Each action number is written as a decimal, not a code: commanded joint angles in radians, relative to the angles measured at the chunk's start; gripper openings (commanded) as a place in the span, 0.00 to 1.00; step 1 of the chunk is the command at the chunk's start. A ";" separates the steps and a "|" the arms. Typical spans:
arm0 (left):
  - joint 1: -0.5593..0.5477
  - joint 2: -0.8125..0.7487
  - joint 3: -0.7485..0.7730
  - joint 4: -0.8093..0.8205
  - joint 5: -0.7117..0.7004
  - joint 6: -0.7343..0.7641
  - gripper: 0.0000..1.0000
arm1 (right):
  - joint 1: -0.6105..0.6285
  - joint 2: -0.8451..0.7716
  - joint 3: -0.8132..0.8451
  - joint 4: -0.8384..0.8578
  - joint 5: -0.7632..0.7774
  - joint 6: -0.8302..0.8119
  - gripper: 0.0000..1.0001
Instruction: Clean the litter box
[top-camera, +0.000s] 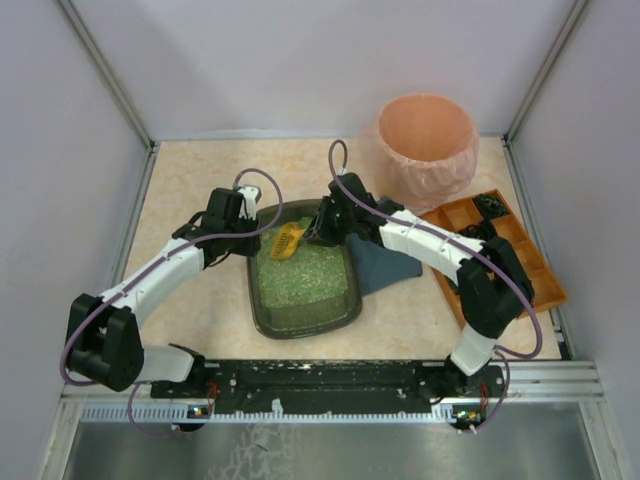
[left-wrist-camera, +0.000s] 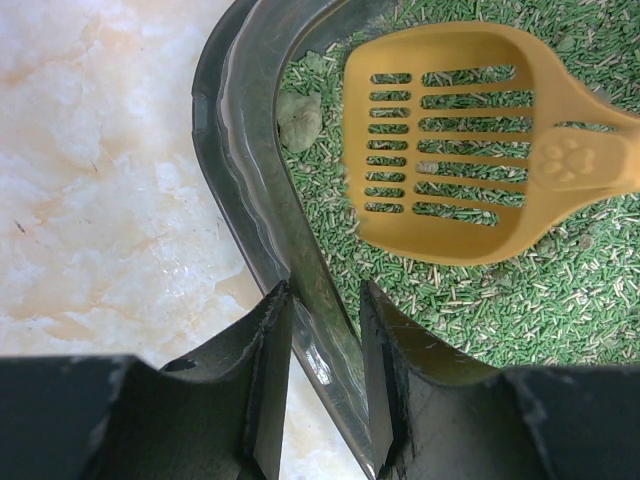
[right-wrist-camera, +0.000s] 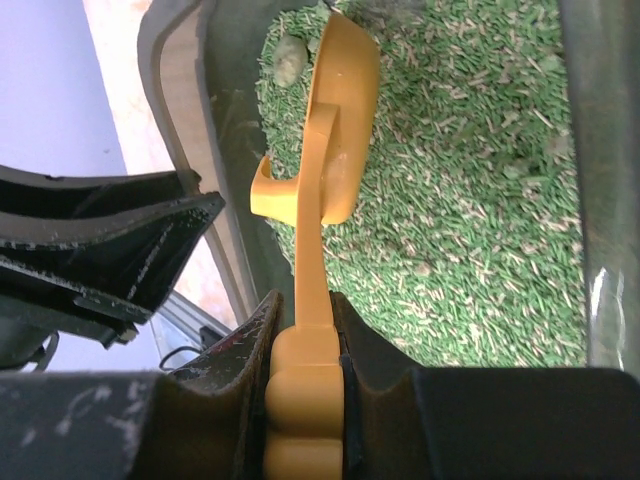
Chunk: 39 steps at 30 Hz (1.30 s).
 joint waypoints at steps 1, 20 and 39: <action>-0.011 -0.008 0.029 0.008 0.017 0.005 0.39 | -0.016 0.071 0.073 0.042 -0.106 0.007 0.00; -0.011 -0.010 0.029 0.007 0.012 0.006 0.39 | -0.051 0.167 -0.134 0.393 -0.328 -0.126 0.00; -0.012 -0.010 0.029 0.007 0.011 0.005 0.39 | -0.099 0.039 -0.396 0.815 -0.349 -0.003 0.00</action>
